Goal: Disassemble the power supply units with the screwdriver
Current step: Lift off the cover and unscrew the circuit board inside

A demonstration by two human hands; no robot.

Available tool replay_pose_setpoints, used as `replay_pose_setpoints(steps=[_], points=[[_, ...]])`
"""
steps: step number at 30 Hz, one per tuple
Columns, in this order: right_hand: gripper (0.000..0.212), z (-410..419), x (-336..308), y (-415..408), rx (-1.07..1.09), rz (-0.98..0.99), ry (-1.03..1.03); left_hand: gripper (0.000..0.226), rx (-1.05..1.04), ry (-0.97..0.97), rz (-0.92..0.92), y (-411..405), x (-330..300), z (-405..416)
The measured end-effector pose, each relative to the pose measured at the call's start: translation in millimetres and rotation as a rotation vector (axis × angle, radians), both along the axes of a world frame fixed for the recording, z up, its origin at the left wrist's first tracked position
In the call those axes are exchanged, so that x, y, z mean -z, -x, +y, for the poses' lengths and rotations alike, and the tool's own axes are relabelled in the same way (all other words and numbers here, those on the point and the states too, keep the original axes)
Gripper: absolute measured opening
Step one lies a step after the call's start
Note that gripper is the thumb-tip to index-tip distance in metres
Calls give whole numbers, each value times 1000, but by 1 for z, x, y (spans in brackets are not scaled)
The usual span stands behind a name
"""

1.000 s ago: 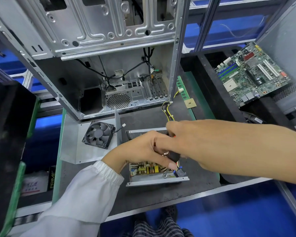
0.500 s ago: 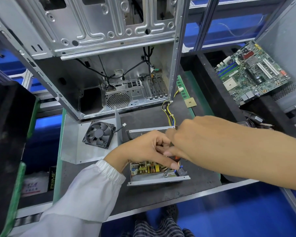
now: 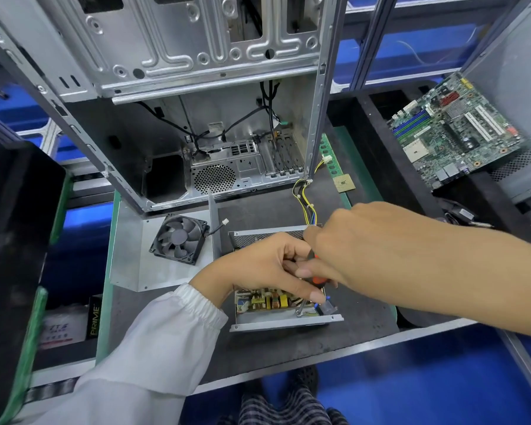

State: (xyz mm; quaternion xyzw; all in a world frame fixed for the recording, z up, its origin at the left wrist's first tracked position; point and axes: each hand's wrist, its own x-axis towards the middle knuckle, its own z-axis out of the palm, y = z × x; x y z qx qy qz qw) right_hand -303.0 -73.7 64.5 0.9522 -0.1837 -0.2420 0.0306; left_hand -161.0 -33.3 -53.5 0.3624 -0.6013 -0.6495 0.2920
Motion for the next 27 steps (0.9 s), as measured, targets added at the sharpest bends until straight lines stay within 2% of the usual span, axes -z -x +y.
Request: replay_pose_setpoints(steps=[1, 2, 4, 6, 7, 9, 12, 13, 16, 17, 20, 23, 25, 27], points=[[25, -2, -1, 2, -8, 6, -65, 51, -10, -3, -25, 0, 1, -1], [25, -3, -3, 4, -21, 28, -137, 43, -17, -3, -50, -1, 2, -1], [37, -6, -6, 8, -29, 65, -269, 21, -33, 6, -55, 1, 3, 1], [44, -7, -8, 10, 19, 24, -317, 26, -45, -12, -20, 3, 1, 4], [49, -6, -7, 9, 68, -7, -286, 34, -28, -26, -3, 3, 1, 5], [55, -2, -5, 6, 138, -61, -122, 35, -5, -16, -50, 3, 1, 3], [51, 1, -1, -1, 100, -55, 71, 15, 3, 6, -78, 3, 0, 0], [46, 1, 1, -1, 88, -25, 58, 16, -3, -7, -61, 3, 0, -1], [23, -2, -1, 6, 48, 37, -89, 46, -16, 25, -64, 2, -1, -3], [27, -3, -3, 8, 44, 76, -140, 49, 3, 34, -74, 1, -2, -3], [39, -3, -7, 10, 54, 73, -221, 48, 21, 8, -29, 3, -2, 0], [59, -1, -6, 4, 132, 9, -57, 23, 1, -5, -106, 3, 3, 0], [59, 0, -3, 0, 113, 26, 53, 17, 26, 13, -116, 3, 3, 0], [46, 0, 0, 0, 74, 53, 20, 21, 21, 10, -97, 3, 3, 0]])
